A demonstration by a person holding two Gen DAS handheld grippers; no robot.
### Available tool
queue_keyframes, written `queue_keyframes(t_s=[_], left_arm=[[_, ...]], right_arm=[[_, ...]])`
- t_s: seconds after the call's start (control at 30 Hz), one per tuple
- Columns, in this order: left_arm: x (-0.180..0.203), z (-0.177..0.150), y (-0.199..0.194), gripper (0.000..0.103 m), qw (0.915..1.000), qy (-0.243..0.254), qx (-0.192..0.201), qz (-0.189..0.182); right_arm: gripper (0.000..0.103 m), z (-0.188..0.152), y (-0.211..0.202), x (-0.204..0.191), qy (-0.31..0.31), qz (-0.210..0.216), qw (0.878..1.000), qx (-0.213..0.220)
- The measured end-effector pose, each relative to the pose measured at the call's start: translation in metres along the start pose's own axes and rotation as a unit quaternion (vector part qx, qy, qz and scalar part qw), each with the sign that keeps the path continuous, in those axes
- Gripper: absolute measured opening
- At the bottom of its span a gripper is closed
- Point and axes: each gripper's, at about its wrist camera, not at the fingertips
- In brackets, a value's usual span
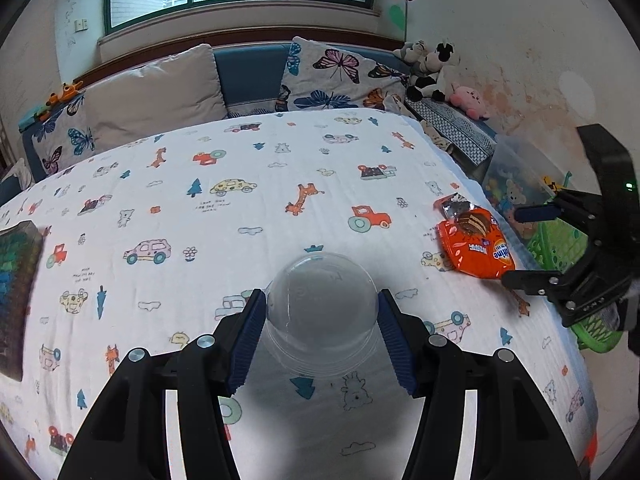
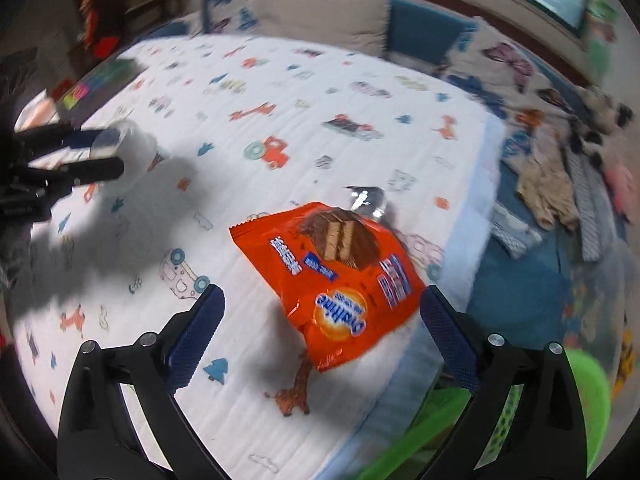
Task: Collect trash
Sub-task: 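Grasp the clear dome lid with left tool while right tool grasps the orange snack bag, then carry the orange snack bag over the green basket and release it with right tool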
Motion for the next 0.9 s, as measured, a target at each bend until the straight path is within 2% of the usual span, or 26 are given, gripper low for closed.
queue_keyframes(t_s=[0.17, 0.3, 0.6, 0.7, 0.9], left_arm=[[-0.002, 0.002, 0.003, 0.055, 1.0, -0.003, 0.001, -0.006], [0.002, 0.002, 0.004, 0.055, 1.0, 0.008, 0.003, -0.001], [0.003, 0.0, 0.003, 0.055, 1.0, 0.007, 0.002, -0.004], [0.003, -0.001, 0.0, 0.055, 0.9999, 0.007, 0.006, -0.004], [0.004, -0.002, -0.005, 0.055, 0.9999, 0.003, 0.008, -0.008]], right_arm=[[0.098, 0.013, 0.019, -0.002, -0.047, -0.006, 0.998, -0.029], [0.098, 0.016, 0.033, -0.003, -0.057, -0.006, 0.997, -0.041], [0.098, 0.019, 0.041, 0.011, 0.003, 0.031, 0.999, -0.038], [0.086, 0.019, 0.036, 0.015, 0.023, 0.03, 0.999, -0.037], [0.074, 0.014, 0.029, 0.016, 0.047, 0.028, 0.998, -0.029]])
Point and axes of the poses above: each gripper's, at about its wrist camera, not at the fingertips, and y roughly the way its jaws point, x to its right, z to its top, and after that the axes turned 5 degrees about -x, right-handed
